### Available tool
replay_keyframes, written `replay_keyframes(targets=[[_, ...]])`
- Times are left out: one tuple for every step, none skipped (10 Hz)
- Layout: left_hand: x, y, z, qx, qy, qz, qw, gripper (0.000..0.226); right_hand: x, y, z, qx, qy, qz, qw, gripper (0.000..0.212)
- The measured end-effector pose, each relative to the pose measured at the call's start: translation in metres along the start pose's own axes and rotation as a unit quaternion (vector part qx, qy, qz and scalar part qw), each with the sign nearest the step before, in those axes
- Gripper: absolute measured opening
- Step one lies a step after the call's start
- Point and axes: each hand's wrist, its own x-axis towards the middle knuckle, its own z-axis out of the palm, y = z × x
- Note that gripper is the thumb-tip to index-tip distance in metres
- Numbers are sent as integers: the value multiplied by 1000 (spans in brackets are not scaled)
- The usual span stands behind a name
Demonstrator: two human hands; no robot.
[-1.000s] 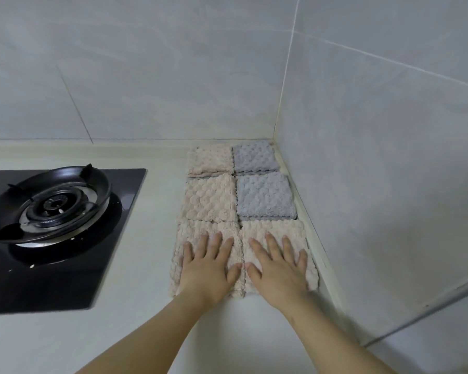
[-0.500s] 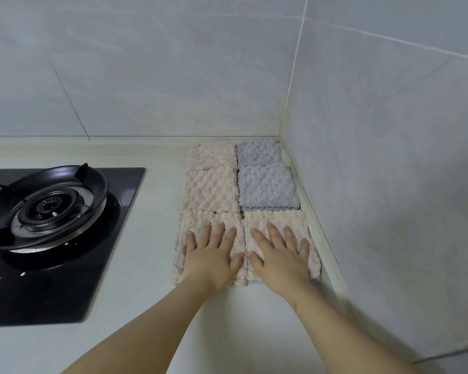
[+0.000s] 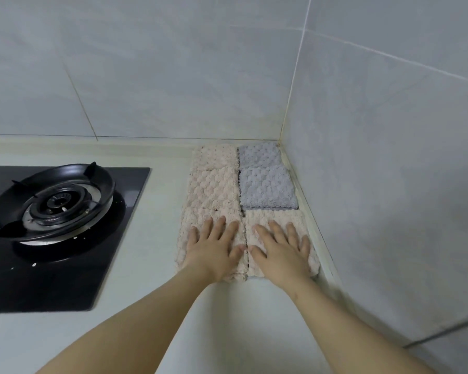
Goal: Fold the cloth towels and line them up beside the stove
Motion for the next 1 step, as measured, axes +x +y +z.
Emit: replay_keyframes(targets=[[-12,2,-17,-27,33,25,999,57,-13,-8,-16,37,67,17,997,51]])
